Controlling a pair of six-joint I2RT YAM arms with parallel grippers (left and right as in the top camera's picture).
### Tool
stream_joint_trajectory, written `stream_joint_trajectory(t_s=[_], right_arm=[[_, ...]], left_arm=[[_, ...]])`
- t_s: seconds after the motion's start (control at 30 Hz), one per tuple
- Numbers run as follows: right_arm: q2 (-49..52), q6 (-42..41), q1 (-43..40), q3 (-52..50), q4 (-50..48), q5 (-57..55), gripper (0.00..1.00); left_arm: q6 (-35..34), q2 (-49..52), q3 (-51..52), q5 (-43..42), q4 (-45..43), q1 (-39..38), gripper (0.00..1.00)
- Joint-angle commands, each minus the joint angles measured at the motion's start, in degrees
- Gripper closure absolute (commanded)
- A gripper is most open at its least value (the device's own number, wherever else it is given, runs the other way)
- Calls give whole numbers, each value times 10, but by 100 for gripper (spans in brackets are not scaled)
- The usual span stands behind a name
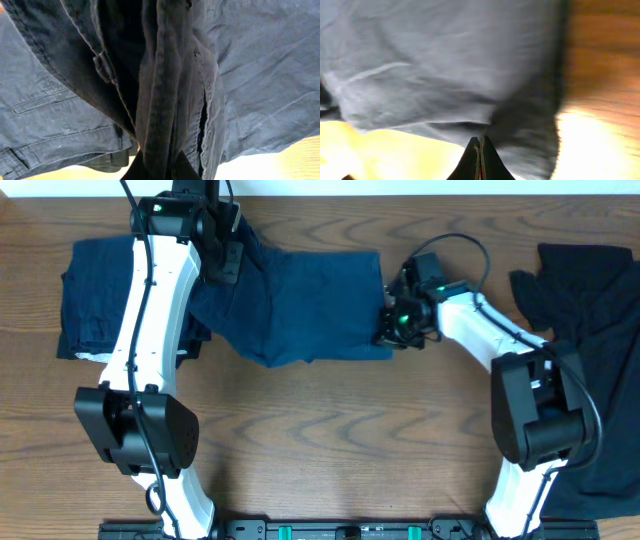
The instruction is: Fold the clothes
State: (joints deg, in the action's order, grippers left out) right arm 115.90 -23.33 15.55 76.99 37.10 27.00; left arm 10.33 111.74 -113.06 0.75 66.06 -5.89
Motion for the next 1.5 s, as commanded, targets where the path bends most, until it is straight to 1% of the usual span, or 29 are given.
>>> stream_joint_trajectory(t_s=[0.0,0.27,0.43,0.67,0.93,1.13,1.2,1.33,1.47], right_arm=[[5,42,-14,12,16,-37,99],[5,50,-7,5,27,-78,99],[5,50,-5,5,25,-88,99],[5,50,-5,5,23,-88,99],[5,52,-1,5,21,-88,99],[5,52,-1,5,21,-88,99],[5,52,-1,5,21,-88,99],[5,52,-1,5,21,-88,99],[5,54,-1,5,22,-88,99]], left_arm=[[-8,-2,-16,16,1,-3,94],[-47,-2,-16,14,-2,-20,94],[-52,-2,-16,14,-4,-33,94],[-78,7,-16,14,-12,-53,94],[-112,46,-16,14,-19,-77,94],[-153,55,-16,11,-37,-101,94],[-154,55,-16,-5,-43,-110,94],[-154,58,-16,-63,-55,-125,94],[-160,68,-16,-81,-75,-136,94]])
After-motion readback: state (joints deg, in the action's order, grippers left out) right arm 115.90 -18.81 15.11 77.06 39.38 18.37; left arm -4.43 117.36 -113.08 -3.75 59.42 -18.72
